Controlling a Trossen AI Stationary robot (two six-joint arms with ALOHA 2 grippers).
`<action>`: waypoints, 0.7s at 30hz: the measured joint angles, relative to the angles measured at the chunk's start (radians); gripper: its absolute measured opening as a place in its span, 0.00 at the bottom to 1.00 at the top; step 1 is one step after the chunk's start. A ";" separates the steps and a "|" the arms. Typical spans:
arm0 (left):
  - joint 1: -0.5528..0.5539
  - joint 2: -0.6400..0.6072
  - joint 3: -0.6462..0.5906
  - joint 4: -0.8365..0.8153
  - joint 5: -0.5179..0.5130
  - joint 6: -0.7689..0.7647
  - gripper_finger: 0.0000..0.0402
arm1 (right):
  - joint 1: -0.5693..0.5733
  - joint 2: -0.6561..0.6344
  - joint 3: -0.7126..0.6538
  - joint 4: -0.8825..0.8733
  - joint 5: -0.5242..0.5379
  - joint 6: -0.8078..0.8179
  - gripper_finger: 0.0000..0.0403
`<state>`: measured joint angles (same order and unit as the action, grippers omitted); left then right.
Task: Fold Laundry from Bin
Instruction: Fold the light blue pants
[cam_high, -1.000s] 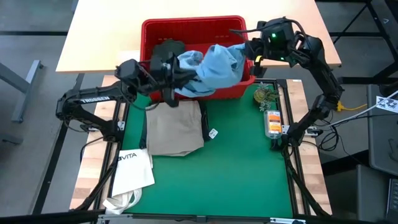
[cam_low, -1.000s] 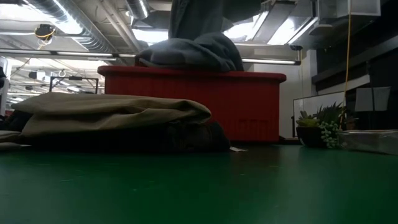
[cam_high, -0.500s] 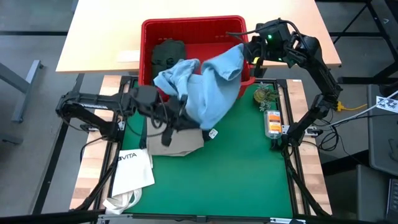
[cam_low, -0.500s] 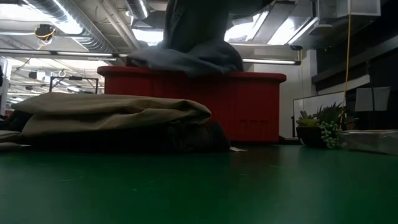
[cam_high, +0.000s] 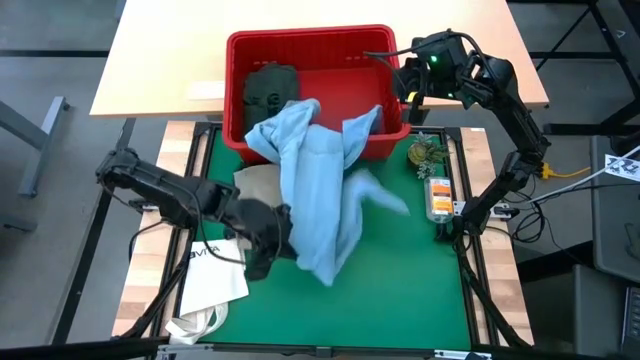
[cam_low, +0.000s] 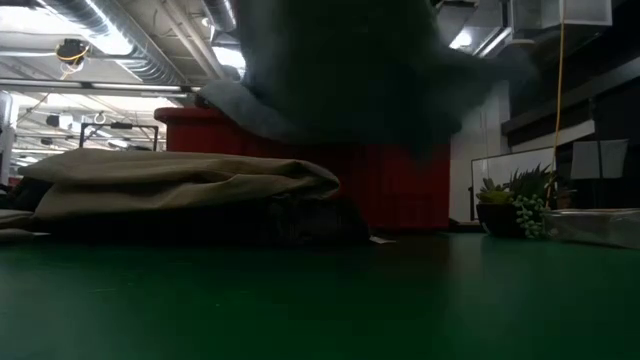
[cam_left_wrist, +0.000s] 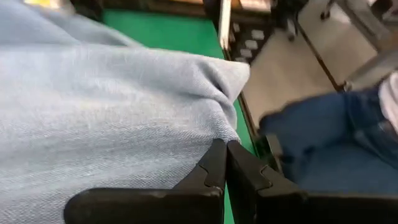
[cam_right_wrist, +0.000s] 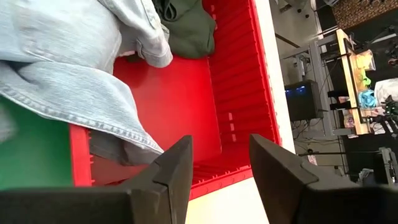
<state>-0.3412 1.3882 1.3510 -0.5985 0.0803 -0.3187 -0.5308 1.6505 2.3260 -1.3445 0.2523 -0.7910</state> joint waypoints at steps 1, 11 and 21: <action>-0.015 0.010 0.000 -0.007 0.000 -0.015 0.00 | 0.000 0.000 0.000 -0.002 0.000 0.000 0.39; -0.073 0.060 0.000 0.013 -0.137 -0.047 0.08 | 0.000 0.000 0.000 -0.029 -0.001 0.000 0.39; -0.021 0.060 -0.001 0.049 -0.229 0.017 0.40 | 0.000 0.000 0.000 -0.039 -0.001 0.000 0.39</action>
<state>-0.3626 1.4479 1.3502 -0.5497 -0.1489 -0.3021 -0.5304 1.6505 2.3260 -1.3833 0.2508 -0.7910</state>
